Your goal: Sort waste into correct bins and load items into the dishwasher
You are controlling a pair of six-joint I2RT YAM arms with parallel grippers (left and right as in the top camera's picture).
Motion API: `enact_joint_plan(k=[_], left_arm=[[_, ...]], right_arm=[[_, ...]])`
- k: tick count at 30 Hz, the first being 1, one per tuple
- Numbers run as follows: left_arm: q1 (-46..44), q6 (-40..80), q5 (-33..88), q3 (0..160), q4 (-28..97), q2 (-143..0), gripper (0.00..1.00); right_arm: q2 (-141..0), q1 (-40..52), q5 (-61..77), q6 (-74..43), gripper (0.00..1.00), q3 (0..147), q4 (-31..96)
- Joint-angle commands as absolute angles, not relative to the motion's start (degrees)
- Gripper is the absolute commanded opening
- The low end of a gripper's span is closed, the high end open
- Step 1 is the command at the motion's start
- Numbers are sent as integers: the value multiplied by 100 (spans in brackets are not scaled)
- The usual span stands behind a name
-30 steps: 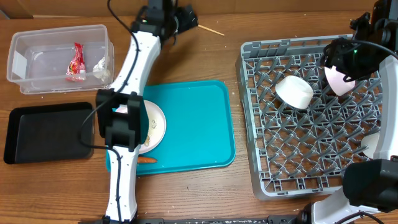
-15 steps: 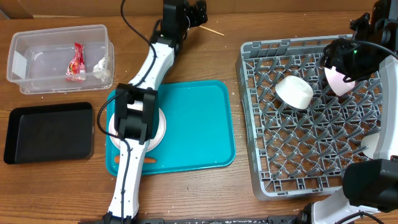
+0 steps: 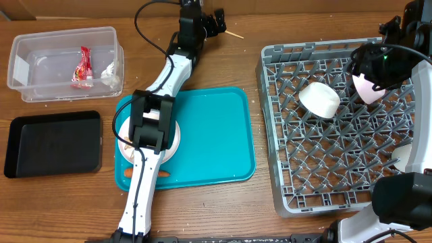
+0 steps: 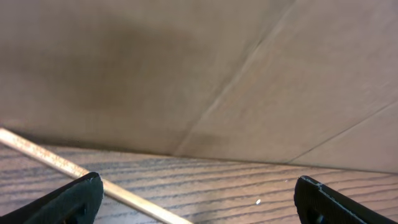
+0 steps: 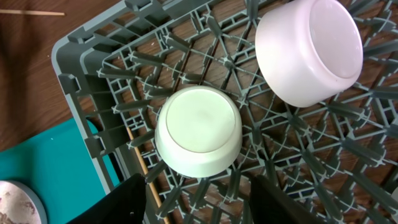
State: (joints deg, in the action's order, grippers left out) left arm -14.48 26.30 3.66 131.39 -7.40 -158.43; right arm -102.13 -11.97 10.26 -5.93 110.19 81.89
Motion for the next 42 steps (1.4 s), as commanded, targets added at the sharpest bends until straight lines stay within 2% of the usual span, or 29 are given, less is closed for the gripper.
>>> enact_joint_plan(k=[1,18,27,35,37,42], left_arm=[[-1411,2298,231,13222,-781,-16007,100],[-1420,1516,233,13222,54,-16011,100],[-1417,1323,235,13227,1730,-15952,100],[-1422,1323,-141,13229,3485,-15240,100],[-1459,1245,-489,13229,3249,-14988,100],[-1503,895,-331,13227,1806,-14969,100]], right_arm=[[-10224,-1197,1037,-552,56,11137,8208],[-10224,-1197,1035,-550,56,11137,8359],[-10224,-1197,993,-550,56,11137,8438],[-10224,-1197,993,-552,56,11137,8455],[-10224,-1197,993,-552,56,11137,8444],[-10224,-1197,996,-552,56,11137,8366]])
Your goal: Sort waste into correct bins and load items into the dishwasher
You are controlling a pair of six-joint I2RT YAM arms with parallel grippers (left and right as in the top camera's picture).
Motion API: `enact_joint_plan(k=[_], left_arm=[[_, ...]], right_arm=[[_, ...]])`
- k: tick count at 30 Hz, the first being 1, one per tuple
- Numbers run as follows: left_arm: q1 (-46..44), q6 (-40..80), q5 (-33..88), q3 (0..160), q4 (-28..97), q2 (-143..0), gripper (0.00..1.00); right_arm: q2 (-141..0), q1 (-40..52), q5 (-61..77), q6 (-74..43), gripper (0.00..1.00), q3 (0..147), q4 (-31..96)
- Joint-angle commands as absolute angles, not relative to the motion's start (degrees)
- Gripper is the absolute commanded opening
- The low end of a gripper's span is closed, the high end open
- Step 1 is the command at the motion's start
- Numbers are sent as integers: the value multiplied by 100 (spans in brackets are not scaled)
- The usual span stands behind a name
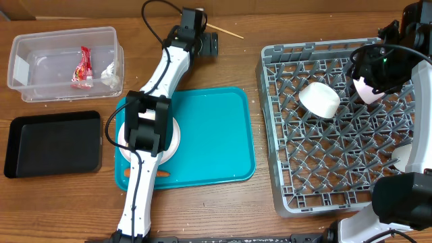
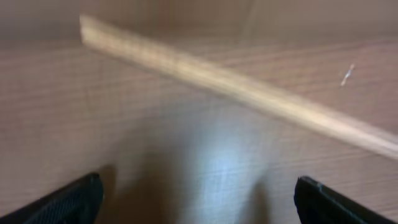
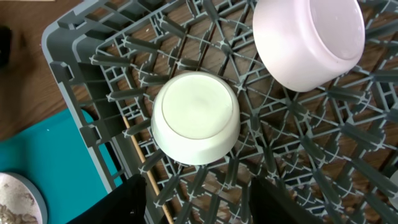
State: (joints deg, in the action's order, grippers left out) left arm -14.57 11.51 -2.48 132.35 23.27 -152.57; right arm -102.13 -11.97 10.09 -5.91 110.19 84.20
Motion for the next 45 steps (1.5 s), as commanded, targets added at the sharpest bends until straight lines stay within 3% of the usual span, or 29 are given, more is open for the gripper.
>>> enact_joint_plan(k=[1,17,28,38,45], left_arm=[[-1509,899,-266,13227,1603,-14991,100],[-1883,1011,1063,13227,-523,-15922,100],[-2178,1092,998,13227,-915,-16462,100],[-2108,1028,718,13227,777,-16103,100],[-1986,1037,-158,13229,2985,-15200,100]], right_arm=[[-10224,-1197,996,-552,56,11137,8348],[-10224,-1197,996,-552,56,11137,8370],[-10224,-1197,996,-550,56,11137,8449],[-10224,-1197,947,-440,56,11137,8523],[-10224,-1197,947,-440,56,11137,8517]])
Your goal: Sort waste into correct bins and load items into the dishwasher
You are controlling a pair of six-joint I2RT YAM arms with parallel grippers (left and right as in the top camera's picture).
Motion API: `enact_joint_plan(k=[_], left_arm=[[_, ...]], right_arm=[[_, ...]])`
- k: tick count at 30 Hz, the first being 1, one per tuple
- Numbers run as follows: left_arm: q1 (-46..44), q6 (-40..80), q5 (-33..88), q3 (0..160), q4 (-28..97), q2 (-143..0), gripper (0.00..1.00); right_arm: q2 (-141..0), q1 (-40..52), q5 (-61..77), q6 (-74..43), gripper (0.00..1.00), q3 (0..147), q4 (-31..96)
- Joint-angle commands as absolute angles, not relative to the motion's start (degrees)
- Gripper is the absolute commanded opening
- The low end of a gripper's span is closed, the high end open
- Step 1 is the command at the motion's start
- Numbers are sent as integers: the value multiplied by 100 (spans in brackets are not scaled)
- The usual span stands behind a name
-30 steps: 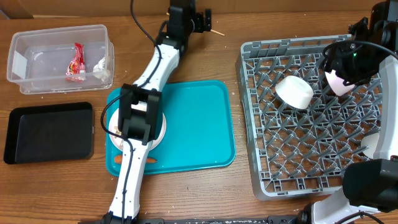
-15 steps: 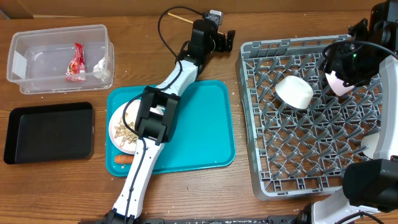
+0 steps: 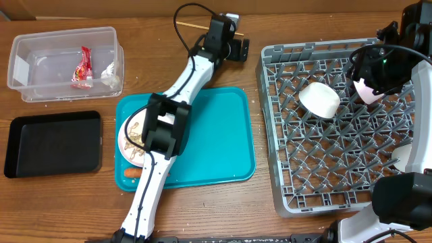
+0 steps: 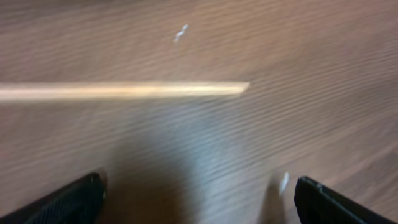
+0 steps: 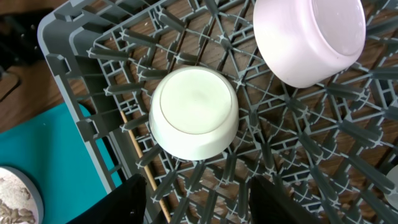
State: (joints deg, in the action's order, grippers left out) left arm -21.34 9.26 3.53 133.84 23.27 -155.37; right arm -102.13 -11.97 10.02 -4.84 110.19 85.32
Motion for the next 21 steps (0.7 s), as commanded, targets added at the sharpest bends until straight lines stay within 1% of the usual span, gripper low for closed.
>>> enact_joint_plan(k=[1,3,6,9,11,14,18,20,21], left_arm=[[-1970,1037,-158,13229,3242,-15052,100],[-1951,1072,-167,13229,3579,-14748,100],[-1920,1096,-440,13227,3590,-14322,100],[-1868,1094,-1116,13229,3024,-14116,100],[-1804,1090,-1315,13227,2521,-14145,100],[-1680,1092,-1020,13227,2058,-14339,100],[-1564,1094,-429,13227,1769,-14711,100],[-1559,1094,-283,13227,1470,-14967,100],[-1562,1090,-202,13227,1103,-15179,100]], right_arm=[[-10224,-1197,947,-440,56,11137,8510],[-10224,-1197,947,-440,56,11137,8493],[-10224,-1197,947,-440,56,11137,8482],[-10224,-1197,947,-440,56,11137,8477],[-10224,-1197,950,-440,56,11137,8473],[-10224,-1197,952,-443,56,11137,8475],[-10224,-1197,952,-445,56,11137,8479],[-10224,-1197,952,-445,56,11137,8475],[-10224,-1197,952,-445,56,11137,8477]])
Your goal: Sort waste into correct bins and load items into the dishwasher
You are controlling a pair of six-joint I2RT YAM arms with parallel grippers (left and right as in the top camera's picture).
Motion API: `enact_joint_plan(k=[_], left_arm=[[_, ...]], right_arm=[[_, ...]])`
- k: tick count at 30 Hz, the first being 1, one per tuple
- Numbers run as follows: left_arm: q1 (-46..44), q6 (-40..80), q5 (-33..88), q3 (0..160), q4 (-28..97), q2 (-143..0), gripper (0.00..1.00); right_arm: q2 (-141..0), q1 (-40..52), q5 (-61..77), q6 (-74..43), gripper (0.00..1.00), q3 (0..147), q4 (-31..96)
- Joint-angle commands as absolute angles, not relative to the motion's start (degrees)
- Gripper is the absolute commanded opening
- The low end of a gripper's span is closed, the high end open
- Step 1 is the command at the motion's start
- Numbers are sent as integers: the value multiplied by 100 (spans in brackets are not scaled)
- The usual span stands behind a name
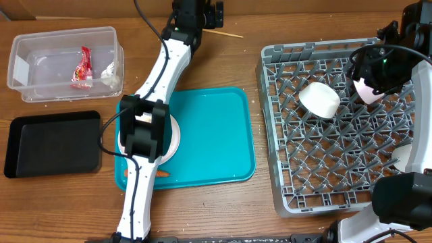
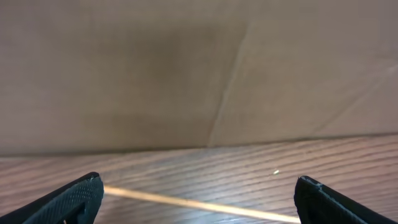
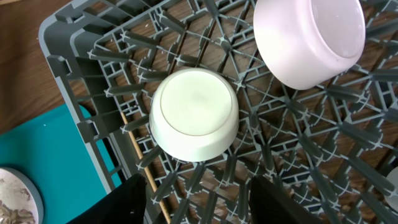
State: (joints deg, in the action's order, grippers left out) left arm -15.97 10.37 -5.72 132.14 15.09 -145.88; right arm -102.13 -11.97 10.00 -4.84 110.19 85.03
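Observation:
A thin wooden stick point(image 1: 228, 32) lies on the table at the back edge, just right of my left gripper point(image 1: 201, 13). In the left wrist view the stick point(image 2: 199, 204) runs low between the fingertips of the open left gripper point(image 2: 199, 202), with nothing gripped. My right gripper point(image 3: 199, 202) hangs open over the grey dish rack point(image 1: 270, 121). A white bowl point(image 3: 194, 116) and a pink bowl point(image 3: 308, 40) sit upside down in the rack. A plate point(image 1: 173, 138) rests on the teal tray point(image 1: 216, 135), mostly hidden by my left arm.
A clear bin point(image 1: 64, 61) holding a red wrapper point(image 1: 83, 67) stands at the back left, with a black bin point(image 1: 50, 143) in front of it. An orange scrap point(image 1: 162, 173) lies on the tray's front edge. Another stick point(image 3: 140, 165) lies in the rack. A cardboard wall backs the table.
My left gripper has moved left and back, from near the rack's back left corner to the table's back edge. The stick now shows to its right instead of its left. The right gripper has not moved.
At first my left gripper was open at the back edge with the stick on its right. Then it was lower over the stick, then further right near the rack with the stick on its left. Now it is back near the wall, open. The right gripper stayed over the rack.

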Motion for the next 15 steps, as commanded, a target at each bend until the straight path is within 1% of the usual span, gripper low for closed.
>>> enact_joint_plan(k=[1,5,8,12,15], left_arm=[[-1562,1072,-174,13227,875,-15297,100],[-1584,1068,-71,13227,-248,-15797,100],[-1586,1070,64,13227,-768,-16081,100],[-1584,1070,121,13227,-690,-16289,100],[-1584,1070,220,13227,-268,-16330,100]], right_arm=[[-10224,-1197,952,-445,56,11137,8477],[-10224,-1197,952,-445,56,11137,8482],[-10224,-1197,952,-445,56,11137,8490],[-10224,-1197,952,-445,56,11137,8538],[-10224,-1197,952,-445,56,11137,8545]])
